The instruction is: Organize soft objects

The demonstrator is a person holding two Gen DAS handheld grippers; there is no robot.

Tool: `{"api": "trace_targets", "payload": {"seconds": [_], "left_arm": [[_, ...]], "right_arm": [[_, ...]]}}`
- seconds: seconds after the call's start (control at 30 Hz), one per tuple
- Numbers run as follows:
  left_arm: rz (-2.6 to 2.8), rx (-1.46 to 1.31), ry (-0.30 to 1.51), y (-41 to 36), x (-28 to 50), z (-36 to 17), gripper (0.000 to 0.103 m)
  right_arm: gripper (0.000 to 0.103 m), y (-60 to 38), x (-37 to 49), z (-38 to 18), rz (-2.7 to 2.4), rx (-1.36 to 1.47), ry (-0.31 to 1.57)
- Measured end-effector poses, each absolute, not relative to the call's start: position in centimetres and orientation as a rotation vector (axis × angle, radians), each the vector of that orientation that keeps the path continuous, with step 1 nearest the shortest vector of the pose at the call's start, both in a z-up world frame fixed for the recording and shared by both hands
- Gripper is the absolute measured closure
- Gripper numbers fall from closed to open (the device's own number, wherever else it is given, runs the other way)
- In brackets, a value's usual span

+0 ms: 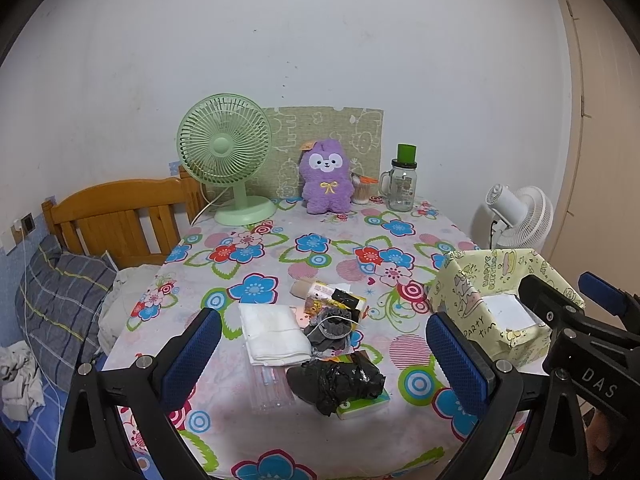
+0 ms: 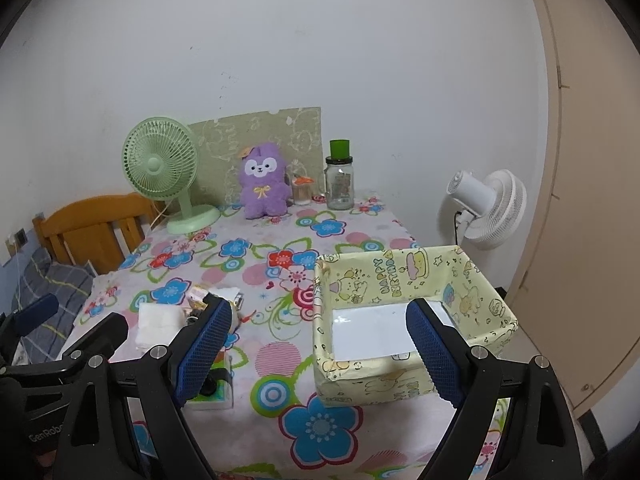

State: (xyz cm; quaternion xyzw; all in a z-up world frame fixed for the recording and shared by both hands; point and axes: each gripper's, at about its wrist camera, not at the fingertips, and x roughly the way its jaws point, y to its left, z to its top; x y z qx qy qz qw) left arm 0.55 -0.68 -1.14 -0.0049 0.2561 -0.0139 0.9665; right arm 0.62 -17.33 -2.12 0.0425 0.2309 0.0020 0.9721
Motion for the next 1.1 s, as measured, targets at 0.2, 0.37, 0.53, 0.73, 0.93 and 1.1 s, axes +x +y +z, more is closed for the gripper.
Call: {"api": "trace_targets", "payload": {"seconds": [0.2, 0.37, 0.53, 0.73, 0.93, 1.1], "left_arm": [[-0.026, 0.011, 0.506, -1.0, 0.6, -1.2, 0.000], [-0.028, 0.019, 0.519, -0.9, 1.0, -1.4, 0.000], [-0.027, 0.034, 0.515, -0.5, 1.3, -1.3, 0.000], [-0.027, 0.032, 0.541, 0.5, 2.5, -2.3, 0.004], [-0.015, 0.009, 0.597, 2.0, 4.4, -4.0, 0.008], [-0.022, 0.002, 0.641, 3.1, 5.7, -5.2, 0.008]], "right_arm": [[0.012, -17.1, 0.7, -2.1, 0.005, 0.079, 0.470], [0.012, -17.3, 1.2, -2.2, 0.009, 0.099, 0.487], [0.012, -17.0, 1.7, -2.5, 0.006, 0.110, 0.493], [0.012, -15.8, 3.0, -3.1, 0.015, 0.104, 0.507], [0.012, -13.5, 4.4, -3.9, 0.043, 0.067, 0.524], [0.013, -11.4, 5.9, -4.7, 0.076, 0.041, 0.556]]}}
